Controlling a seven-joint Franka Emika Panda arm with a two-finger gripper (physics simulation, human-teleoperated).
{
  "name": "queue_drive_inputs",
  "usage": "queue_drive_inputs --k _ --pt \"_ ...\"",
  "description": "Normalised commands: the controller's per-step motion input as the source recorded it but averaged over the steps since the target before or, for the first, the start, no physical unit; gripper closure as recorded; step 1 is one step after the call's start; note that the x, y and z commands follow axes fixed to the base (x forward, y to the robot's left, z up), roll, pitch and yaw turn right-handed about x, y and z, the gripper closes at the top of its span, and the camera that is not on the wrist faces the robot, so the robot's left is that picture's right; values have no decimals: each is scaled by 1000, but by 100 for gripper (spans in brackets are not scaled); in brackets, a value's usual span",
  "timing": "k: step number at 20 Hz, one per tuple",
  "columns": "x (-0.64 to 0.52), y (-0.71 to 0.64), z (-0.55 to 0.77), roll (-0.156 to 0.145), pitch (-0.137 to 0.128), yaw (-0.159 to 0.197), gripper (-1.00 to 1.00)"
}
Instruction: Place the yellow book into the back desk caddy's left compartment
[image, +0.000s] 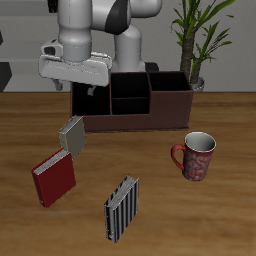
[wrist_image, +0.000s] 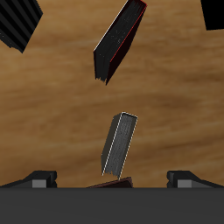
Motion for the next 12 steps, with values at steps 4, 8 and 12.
queue_drive_inputs --k 4,8,12 --pt "8 -236 -243 -52 -12 -27 -100" --pt "72 -67 -124 -12 0 -45 -100" --pt "117 25 -70 7 4 -39 -100"
